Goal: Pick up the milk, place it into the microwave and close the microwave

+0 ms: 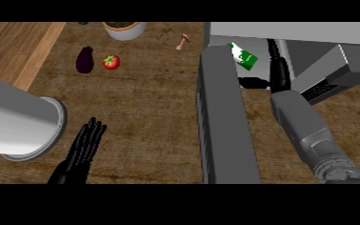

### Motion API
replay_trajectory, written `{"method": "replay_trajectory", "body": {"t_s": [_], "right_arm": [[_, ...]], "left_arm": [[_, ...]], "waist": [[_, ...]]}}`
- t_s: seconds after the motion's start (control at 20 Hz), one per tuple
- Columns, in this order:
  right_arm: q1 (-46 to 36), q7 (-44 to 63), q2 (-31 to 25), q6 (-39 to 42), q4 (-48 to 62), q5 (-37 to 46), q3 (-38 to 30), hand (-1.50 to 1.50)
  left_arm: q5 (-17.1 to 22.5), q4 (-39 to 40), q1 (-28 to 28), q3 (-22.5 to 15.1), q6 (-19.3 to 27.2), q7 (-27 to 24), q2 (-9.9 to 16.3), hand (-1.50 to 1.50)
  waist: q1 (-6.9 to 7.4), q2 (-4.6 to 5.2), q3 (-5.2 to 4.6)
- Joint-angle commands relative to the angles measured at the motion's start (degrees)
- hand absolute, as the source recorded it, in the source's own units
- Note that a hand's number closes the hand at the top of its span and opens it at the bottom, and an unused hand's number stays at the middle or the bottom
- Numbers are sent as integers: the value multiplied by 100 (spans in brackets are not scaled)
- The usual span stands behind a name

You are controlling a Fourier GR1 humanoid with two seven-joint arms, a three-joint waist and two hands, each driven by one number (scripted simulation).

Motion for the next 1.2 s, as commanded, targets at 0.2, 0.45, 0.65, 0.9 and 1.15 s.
{"method": "replay_trajectory", "body": {"t_s": [0.2, 0.45, 0.65, 0.9, 1.15], "right_arm": [[620, -626, -97, 675, 51, -279, -280, -150], [942, -1084, 89, 1350, 14, -429, -382, -150], [1329, -1240, 11, 2037, -49, -486, -348, -150], [1759, -1673, 137, 2383, -109, -578, -373, -150], [2186, -1895, 284, 3468, -393, -889, -466, -150]], "left_arm": [[-27, -179, 11, -42, -9, 120, -11, -150], [-255, -83, -312, -235, 175, 383, -220, -150], [-431, -22, -73, -366, 308, 256, -363, -150], [-345, 180, -325, -230, 100, 145, -306, -150], [-356, 14, -340, -496, 155, 505, -504, -150]], "waist": [[-122, -68, -6], [-193, -80, -5], [-321, -158, -19], [-321, -153, -17], [-453, -209, -25]]}}
